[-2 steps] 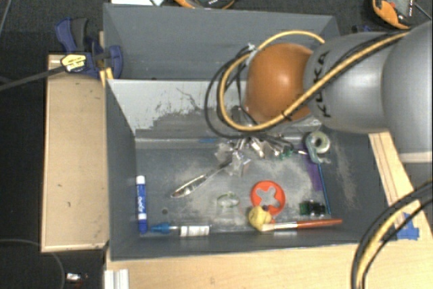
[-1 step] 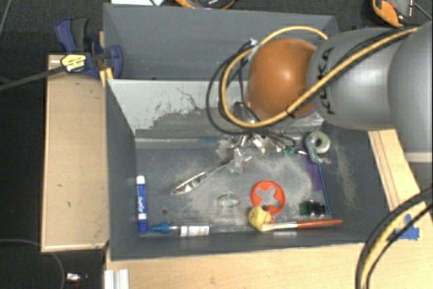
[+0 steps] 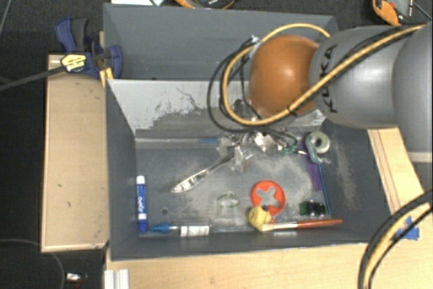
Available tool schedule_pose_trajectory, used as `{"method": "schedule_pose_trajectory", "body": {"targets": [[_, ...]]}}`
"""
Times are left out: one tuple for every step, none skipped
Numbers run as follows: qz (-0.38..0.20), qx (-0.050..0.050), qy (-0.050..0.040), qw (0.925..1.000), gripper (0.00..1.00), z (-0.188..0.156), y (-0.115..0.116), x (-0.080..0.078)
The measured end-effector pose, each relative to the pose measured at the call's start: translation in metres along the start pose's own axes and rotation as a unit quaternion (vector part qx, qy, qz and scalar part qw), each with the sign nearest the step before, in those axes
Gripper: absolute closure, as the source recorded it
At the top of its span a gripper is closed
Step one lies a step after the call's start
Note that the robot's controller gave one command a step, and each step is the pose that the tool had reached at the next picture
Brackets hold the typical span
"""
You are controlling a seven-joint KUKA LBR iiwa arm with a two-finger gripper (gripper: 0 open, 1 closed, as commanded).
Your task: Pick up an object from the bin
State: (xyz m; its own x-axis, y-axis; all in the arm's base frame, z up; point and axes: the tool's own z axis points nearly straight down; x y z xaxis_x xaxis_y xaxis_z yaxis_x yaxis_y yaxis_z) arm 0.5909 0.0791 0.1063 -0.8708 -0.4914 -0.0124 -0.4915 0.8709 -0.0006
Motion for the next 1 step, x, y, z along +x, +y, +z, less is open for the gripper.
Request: {"method": "schedule_pose_trajectory", "body": {"targets": [[0.001, 0.0, -0.0006, 1.0, 1.0, -0.0126, 0.0002, -0.0003]]}}
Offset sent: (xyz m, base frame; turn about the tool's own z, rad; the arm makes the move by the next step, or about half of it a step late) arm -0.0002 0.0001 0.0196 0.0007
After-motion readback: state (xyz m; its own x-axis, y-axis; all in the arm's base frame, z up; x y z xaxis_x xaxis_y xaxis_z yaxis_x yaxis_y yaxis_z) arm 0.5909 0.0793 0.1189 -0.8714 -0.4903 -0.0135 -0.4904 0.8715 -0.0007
